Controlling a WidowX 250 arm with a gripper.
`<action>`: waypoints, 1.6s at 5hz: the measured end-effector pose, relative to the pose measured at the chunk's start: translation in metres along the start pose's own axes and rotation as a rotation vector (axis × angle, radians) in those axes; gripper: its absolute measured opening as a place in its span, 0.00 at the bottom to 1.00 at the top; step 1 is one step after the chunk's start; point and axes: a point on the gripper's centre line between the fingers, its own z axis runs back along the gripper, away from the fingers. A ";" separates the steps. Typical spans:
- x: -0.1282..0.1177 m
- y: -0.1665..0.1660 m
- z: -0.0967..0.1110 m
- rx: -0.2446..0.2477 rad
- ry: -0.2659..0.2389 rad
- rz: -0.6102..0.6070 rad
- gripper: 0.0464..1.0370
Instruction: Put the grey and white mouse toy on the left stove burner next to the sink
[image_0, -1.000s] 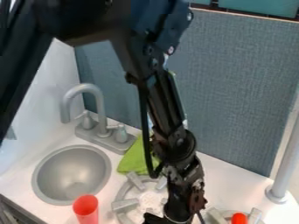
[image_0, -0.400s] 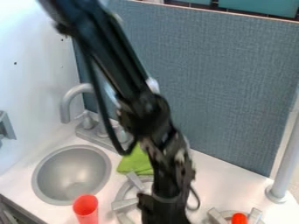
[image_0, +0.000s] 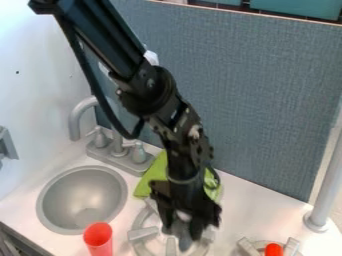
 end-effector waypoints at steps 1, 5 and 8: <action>0.011 0.021 -0.010 0.059 -0.002 0.106 0.67; 0.018 0.030 -0.058 0.088 0.149 0.173 0.67; -0.005 0.035 -0.056 0.187 0.369 0.318 0.75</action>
